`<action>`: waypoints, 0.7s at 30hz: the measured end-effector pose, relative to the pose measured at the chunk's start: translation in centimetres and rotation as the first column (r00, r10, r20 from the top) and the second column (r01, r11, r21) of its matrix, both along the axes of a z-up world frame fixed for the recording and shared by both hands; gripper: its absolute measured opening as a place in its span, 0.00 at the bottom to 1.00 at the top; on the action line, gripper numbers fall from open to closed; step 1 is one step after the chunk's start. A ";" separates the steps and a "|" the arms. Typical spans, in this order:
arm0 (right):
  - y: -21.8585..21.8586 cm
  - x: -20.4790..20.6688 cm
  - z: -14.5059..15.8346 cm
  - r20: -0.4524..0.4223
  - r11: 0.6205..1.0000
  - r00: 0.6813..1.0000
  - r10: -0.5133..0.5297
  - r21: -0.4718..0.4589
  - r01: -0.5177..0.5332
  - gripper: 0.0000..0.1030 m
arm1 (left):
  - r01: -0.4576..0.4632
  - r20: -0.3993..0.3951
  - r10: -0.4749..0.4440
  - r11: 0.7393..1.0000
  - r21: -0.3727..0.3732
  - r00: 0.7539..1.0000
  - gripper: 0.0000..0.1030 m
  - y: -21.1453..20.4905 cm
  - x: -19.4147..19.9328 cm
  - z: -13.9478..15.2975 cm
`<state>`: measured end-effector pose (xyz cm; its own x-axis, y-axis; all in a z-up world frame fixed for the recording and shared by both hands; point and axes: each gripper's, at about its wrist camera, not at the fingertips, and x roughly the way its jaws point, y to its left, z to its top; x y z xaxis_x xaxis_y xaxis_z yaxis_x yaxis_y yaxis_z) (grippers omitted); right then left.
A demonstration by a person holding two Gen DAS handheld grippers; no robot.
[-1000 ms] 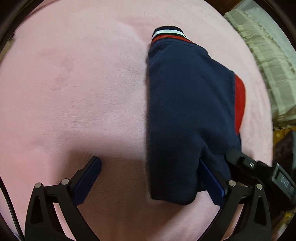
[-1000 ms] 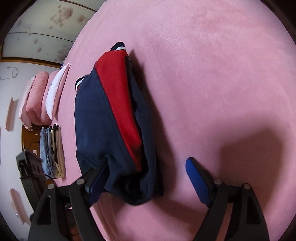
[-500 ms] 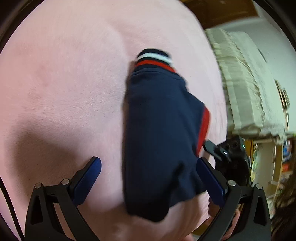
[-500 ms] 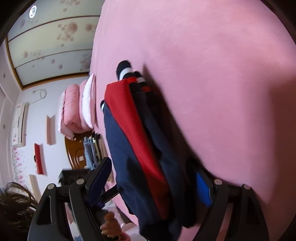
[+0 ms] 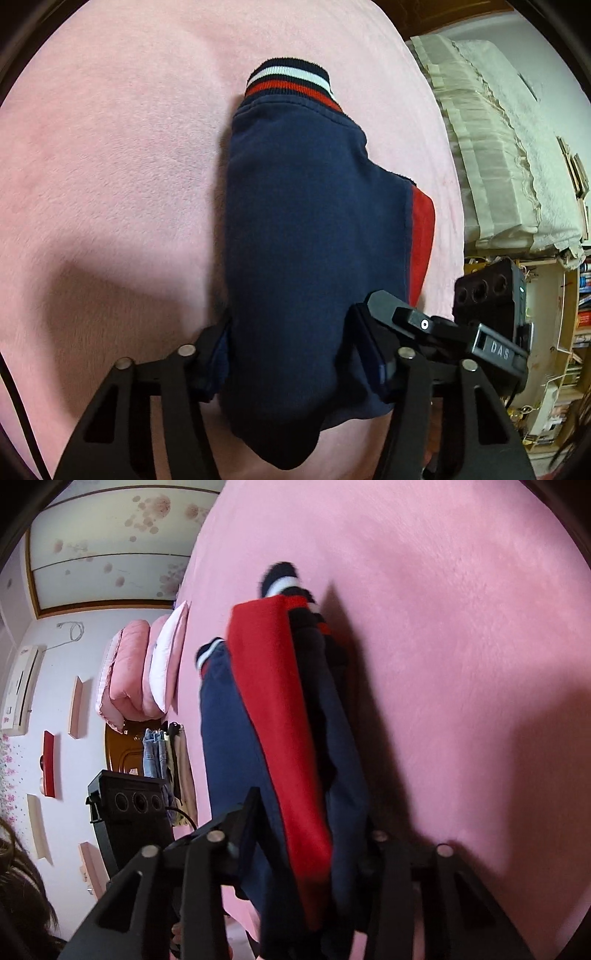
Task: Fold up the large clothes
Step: 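Grasp the folded jacket with both tools and lift it, then carry the jacket onto the folded jeans stack and lower it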
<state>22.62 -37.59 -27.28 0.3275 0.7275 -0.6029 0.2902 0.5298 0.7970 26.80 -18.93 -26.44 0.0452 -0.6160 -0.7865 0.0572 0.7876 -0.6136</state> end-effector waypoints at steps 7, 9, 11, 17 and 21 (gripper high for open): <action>0.1 -1.9 2.1 0.016 0.999 1.000 0.002 -0.040 -0.001 0.30 | 0.007 -0.080 -0.006 1.000 0.012 0.997 0.43 0.0 -0.8 2.2; 0.8 -2.2 3.0 0.024 0.999 1.000 0.002 -0.044 -0.001 0.29 | 0.005 -0.090 -0.005 1.000 -0.001 0.996 0.42 0.5 -1.3 2.9; 1.6 -3.0 4.2 0.034 0.999 0.999 0.013 -0.047 -0.011 0.29 | 0.007 -0.084 -0.007 1.000 -0.003 0.996 0.41 1.6 -2.0 4.2; 8.0 -3.8 8.7 0.104 0.997 0.991 0.081 -0.010 -0.081 0.29 | -0.045 -0.023 0.046 0.999 0.018 0.999 0.41 10.7 -4.4 10.6; 14.6 -2.1 11.4 0.156 0.987 0.977 0.144 0.049 -0.153 0.29 | -0.129 0.028 0.128 0.990 0.049 0.991 0.41 19.0 -4.7 15.4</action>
